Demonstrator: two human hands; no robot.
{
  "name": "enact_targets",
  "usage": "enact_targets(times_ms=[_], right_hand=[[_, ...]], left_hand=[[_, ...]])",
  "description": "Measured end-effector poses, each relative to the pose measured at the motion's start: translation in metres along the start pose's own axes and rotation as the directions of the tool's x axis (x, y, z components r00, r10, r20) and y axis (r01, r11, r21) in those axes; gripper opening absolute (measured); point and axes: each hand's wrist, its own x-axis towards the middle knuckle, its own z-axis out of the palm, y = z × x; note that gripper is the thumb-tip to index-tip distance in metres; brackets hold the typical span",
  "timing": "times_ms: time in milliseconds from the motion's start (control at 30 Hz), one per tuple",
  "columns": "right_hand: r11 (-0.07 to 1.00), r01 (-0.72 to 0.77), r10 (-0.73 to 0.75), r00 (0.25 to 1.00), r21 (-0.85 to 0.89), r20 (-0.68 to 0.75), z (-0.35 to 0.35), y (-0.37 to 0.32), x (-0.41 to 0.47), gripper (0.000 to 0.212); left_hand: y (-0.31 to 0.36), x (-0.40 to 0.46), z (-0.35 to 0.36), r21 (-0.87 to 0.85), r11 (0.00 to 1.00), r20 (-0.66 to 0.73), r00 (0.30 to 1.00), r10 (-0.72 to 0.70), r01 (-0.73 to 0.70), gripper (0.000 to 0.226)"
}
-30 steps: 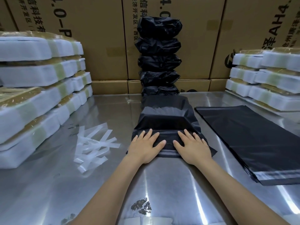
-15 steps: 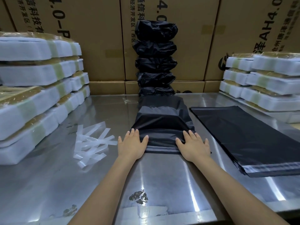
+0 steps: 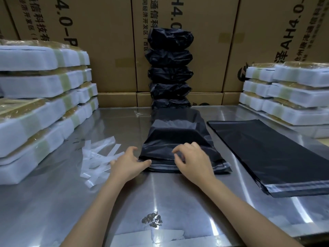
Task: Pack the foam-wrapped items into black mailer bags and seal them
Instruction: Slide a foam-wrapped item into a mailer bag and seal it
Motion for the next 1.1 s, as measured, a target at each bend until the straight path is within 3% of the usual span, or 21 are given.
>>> enact_targets(times_ms=[100,167,233,367,500,633,767,933,1100], right_hand=[[0.947,-0.140,0.086,0.978,0.290,0.191,0.014,-0.025,0.009,0.008],[0.904,-0.207,0.118,0.962,0.375,0.246,0.025,-0.039,0.014,0.006],[0.893,-0.235,0.129,0.951,0.385,0.282,0.033,-0.047,0.016,0.005],[0.873,-0.295,0.168,0.929,0.388,0.330,0.039,-0.045,0.020,0.007],[0.835,-0.370,0.220,0.903,0.407,0.369,0.038,-0.043,0.023,0.023],[0.869,-0.368,0.241,0.898,0.329,0.367,0.040,-0.045,0.025,0.035],[0.873,-0.363,0.252,0.907,0.325,0.337,0.041,-0.046,0.024,0.029],[0.864,-0.350,0.245,0.920,0.362,0.305,0.041,-0.046,0.022,0.023],[0.801,-0.362,0.266,0.929,0.477,0.259,0.039,-0.044,0.020,0.021]], left_hand=[[-0.005,0.008,-0.004,-0.313,0.949,0.132,0.991,-0.002,0.044,0.066],[-0.007,0.009,-0.005,-0.469,0.882,0.184,0.982,0.050,0.043,0.064],[-0.009,0.009,-0.007,-0.521,0.853,0.211,0.973,0.097,0.028,0.060],[-0.011,0.012,-0.010,-0.550,0.835,0.218,0.961,0.169,-0.022,0.065],[-0.012,0.011,-0.009,-0.573,0.819,0.226,0.954,0.197,-0.034,0.071],[-0.013,0.011,-0.011,-0.589,0.807,0.260,0.936,0.238,-0.041,0.074],[-0.013,0.010,-0.013,-0.586,0.809,0.263,0.933,0.246,-0.048,0.065],[-0.010,0.007,-0.011,-0.681,0.731,0.262,0.945,0.196,0.038,0.064],[-0.008,0.008,-0.010,-0.662,0.747,0.257,0.954,0.154,0.057,0.061]])
